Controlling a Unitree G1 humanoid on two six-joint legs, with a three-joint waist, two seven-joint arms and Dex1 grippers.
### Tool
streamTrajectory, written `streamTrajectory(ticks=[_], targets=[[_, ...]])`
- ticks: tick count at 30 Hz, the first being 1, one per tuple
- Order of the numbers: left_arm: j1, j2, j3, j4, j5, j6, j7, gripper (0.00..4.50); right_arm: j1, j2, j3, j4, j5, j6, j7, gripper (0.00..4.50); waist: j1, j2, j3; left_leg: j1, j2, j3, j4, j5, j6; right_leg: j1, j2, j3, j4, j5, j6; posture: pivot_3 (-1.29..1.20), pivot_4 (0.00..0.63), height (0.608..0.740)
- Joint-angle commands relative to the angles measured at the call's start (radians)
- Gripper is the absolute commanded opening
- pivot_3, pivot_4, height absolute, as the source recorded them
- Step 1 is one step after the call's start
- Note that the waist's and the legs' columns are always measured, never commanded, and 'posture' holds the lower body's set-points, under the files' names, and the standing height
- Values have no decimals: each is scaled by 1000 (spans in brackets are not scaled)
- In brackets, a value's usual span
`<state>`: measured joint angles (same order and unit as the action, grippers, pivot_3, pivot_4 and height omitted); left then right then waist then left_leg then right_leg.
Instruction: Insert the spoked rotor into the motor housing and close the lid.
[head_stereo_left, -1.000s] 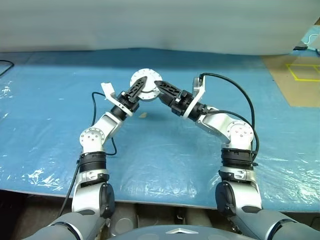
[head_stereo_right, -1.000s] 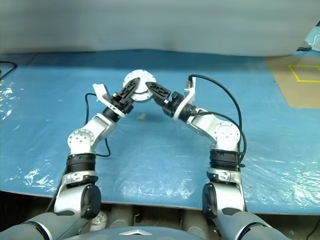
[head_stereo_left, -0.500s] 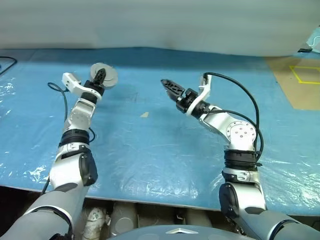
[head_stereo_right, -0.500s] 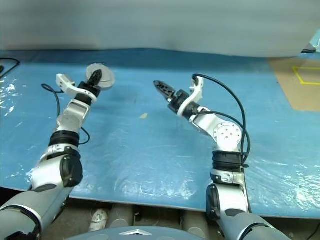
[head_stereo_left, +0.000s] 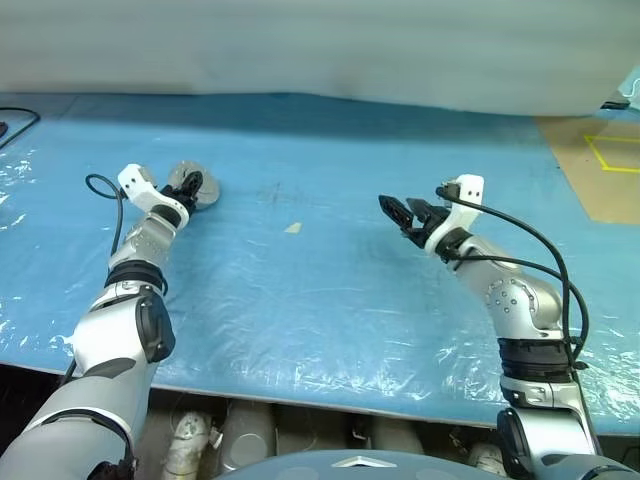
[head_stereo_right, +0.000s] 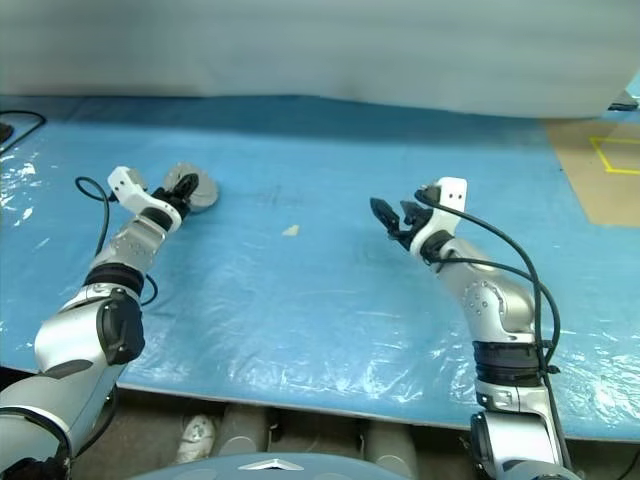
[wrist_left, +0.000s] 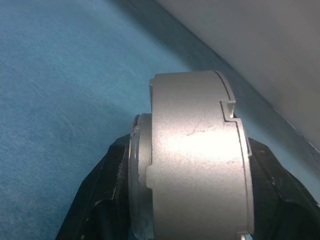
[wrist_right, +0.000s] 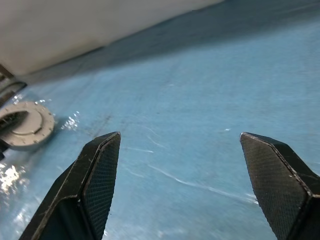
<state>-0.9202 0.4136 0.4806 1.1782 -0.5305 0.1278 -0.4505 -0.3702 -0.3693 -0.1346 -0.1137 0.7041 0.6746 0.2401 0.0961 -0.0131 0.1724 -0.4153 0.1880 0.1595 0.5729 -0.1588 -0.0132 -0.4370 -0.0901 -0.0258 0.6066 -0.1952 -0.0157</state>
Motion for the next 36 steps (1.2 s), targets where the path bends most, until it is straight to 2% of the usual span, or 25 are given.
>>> streamTrajectory(ticks=[1, 5, 8, 16, 22, 26, 30, 33, 36], targets=[[13, 34, -6, 8, 38, -24, -5, 3114, 0, 2, 3, -70, -12, -2, 24, 3986, -1, 0, 0, 1, 0, 0, 0, 0, 0, 1, 0, 0, 0, -1, -3, 0, 150, 740], [31, 52, -6, 32, 70, -30, 27, 4402, -10, 27, 10, -69, -30, 4, 21, 3986, 0, 0, 0, 7, 0, 1, 0, 0, 0, 7, 0, 1, 0, -2, -4, 0, 150, 740], [35, 65, -30, 35, 112, -42, 46, 4456, -12, 36, 11, -66, -40, 10, 27, 3986, 1, 0, 0, 9, 1, 0, 0, 0, 0, 9, -1, 1, 0, -2, -4, 0, 150, 740], [28, 203, -25, 17, 174, -166, 98, 4456, 3, 45, 6, -82, -26, 40, 57, 3986, -9, 0, 0, 13, 2, -6, -2, 0, 0, 12, 0, 1, 0, -2, -5, 0, 150, 740], [-29, 258, -70, -50, 193, -182, -98, 4456, 4, 11, 18, -97, -52, 27, 106, 3986, 9, 0, 0, 10, 1, -7, -2, 0, 0, 12, -2, 1, -1, -3, -4, 0, 150, 740], [-22, 211, -161, -285, 157, -134, -379, 4456, -2, -53, 62, -130, -121, -20, 178, 3986, 13, 0, 0, 10, 1, -6, -1, 0, 0, 12, -3, 1, 0, -3, -5, 0, 150, 740], [121, 132, -303, -700, 69, -25, -617, 4456, -29, -127, 135, -168, -215, -99, 268, 3986, 7, 3, 0, 12, 2, -5, -2, 0, 0, 12, -4, 1, 0, -3, -5, 0, 150, 740], [237, 76, -407, -904, 38, 73, -670, 4456, -40, -150, 194, -175, -280, -145, 308, 3986, -9, 4, 0, 14, 2, 2, -3, 0, 0, 12, -3, 2, 0, -4, -6, 0, 150, 740], [316, 47, -473, -935, 93, 44, -682, 4456, -13, -163, 241, -171, -340, -187, 339, 3986, -22, 4, 0, 14, 3, 5, -4, 0, 0, 10, 0, 1, 1, -5, -9, 0, 150, 740]])
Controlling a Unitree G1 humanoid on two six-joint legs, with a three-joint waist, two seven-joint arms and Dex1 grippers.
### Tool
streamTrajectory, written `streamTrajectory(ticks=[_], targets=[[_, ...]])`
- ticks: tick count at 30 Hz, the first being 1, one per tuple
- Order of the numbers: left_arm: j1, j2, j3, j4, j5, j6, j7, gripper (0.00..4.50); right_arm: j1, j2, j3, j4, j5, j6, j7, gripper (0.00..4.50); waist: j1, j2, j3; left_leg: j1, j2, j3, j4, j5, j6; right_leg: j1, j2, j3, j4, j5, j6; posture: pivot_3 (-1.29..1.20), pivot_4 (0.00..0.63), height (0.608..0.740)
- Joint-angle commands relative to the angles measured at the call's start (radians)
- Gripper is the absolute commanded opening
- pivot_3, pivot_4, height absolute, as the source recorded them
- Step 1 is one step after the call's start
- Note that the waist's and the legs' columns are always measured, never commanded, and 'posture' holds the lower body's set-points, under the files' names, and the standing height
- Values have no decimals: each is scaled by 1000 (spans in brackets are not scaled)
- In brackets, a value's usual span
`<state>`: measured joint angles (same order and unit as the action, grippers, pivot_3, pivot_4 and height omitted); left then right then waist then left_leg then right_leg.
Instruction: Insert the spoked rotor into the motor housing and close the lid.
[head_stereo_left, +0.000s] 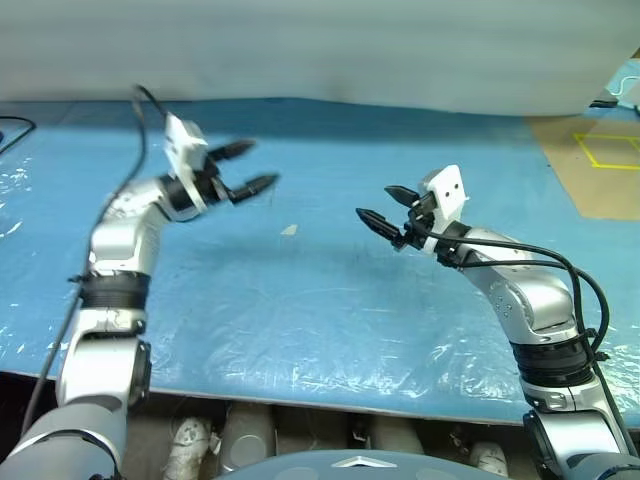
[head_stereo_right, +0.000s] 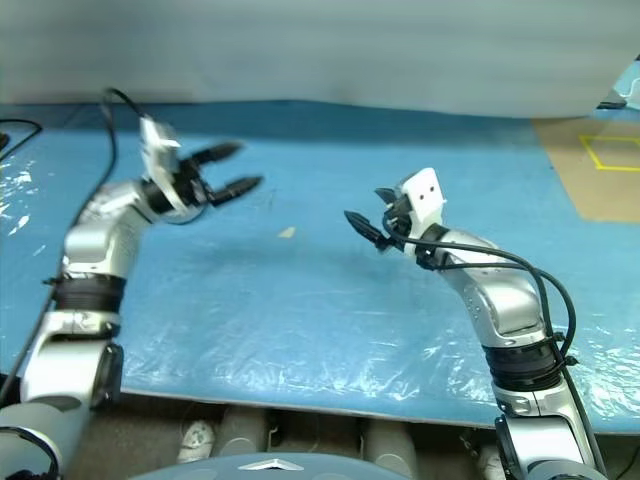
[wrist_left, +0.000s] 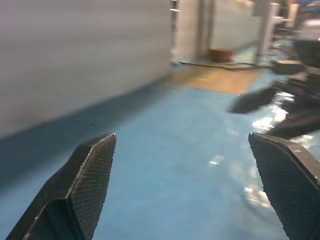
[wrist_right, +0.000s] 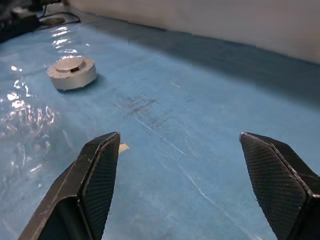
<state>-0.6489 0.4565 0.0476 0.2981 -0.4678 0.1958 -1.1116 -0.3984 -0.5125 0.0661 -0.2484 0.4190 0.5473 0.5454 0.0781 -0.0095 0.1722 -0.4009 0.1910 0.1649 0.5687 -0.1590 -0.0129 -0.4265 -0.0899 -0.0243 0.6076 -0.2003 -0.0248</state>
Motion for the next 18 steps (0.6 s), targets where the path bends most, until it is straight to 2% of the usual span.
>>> streamTrajectory(ticks=[1, 10, 18], targets=[[60, 4, -50, -54, 45, -36, -26, 4456, 23, -22, 49, -34, -73, -71, 40, 3986, -6, 0, 0, 1, 0, 0, -1, 0, 0, 0, 0, 0, 0, 0, 0, 0, 150, 740], [176, 7, -48, -107, 52, -43, -10, 4456, 166, -37, 40, -77, -112, -108, 72, 3986, -5, 0, 0, 0, 1, 1, -1, 0, 1, 0, -2, 1, -1, 0, 0, 0, 150, 740], [164, 22, -33, -54, 76, -85, -1, 4456, 153, -27, 34, -72, -121, -107, 71, 3986, -6, 0, 0, 1, 1, 1, -1, 0, 1, 0, -1, 2, -1, 0, 0, 0, 150, 740]])
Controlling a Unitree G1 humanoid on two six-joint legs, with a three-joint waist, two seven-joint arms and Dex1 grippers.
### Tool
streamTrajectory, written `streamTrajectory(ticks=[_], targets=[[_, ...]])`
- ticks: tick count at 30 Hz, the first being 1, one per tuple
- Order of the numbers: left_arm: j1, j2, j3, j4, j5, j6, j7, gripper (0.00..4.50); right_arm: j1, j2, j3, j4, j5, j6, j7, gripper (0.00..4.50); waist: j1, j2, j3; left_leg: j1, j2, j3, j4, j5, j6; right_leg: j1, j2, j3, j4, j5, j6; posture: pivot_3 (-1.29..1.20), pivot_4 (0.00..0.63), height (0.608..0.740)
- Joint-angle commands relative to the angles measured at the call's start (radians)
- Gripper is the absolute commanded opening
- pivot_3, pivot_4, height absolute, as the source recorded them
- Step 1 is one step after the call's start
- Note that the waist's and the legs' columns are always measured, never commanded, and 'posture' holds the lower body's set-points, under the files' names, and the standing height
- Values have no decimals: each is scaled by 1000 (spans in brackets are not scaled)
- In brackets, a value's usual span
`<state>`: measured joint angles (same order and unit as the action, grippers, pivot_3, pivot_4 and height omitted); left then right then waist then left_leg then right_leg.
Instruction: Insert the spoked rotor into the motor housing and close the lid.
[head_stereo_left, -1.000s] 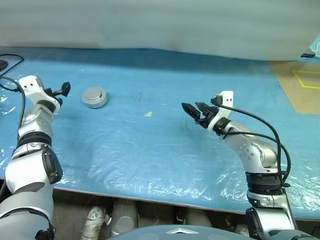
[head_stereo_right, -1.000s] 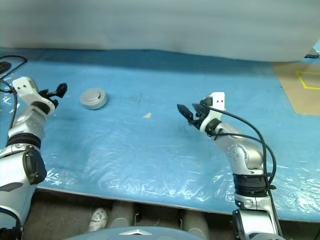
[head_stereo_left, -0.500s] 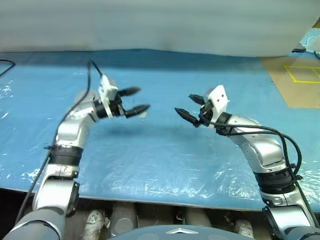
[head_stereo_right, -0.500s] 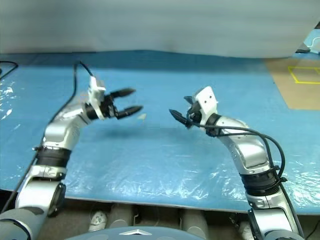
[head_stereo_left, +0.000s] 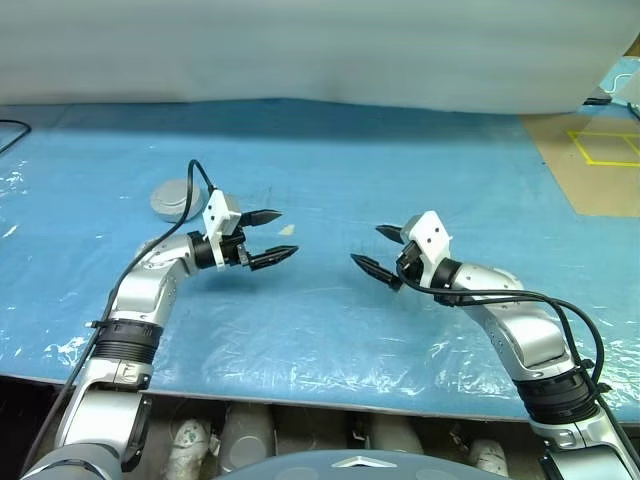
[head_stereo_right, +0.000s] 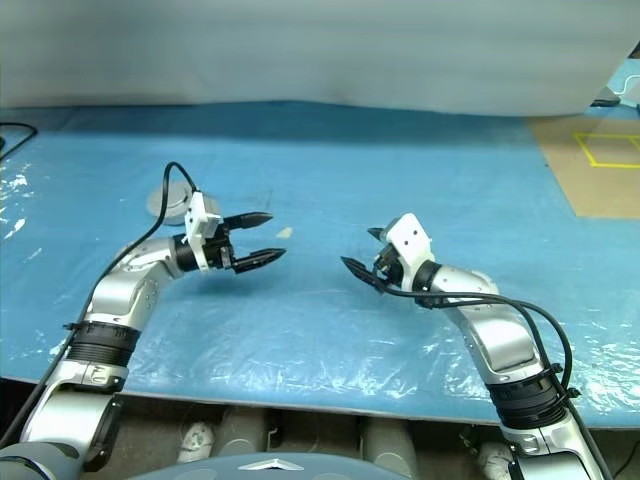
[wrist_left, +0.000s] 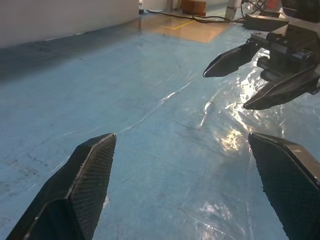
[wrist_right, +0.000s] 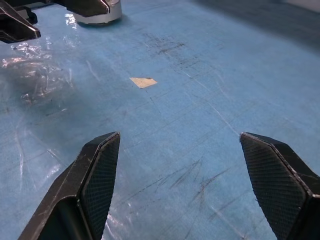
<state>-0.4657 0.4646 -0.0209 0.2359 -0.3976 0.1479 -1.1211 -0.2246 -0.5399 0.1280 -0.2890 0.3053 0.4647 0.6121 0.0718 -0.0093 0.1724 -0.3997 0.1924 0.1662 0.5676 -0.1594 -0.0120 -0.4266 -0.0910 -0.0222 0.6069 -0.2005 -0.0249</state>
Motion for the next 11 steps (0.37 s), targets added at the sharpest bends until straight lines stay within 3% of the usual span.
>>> streamTrajectory(ticks=[1, 11], targets=[[-22, 14, 36, 18, 11, -46, 13, 4456, -23, 1, -29, -27, -10, -26, 3, 3986, 0, 0, 0, 0, 0, 0, 0, 0, 0, 0, 0, 0, 0, 0, 0, 0, 150, 740], [-34, 7, 48, 94, 33, -106, 35, 4456, -44, 33, -45, -29, -9, 19, -32, 3986, 0, 0, 0, 0, 0, 0, 0, 0, 0, 0, 0, 0, 0, 0, 0, 0, 150, 740]])
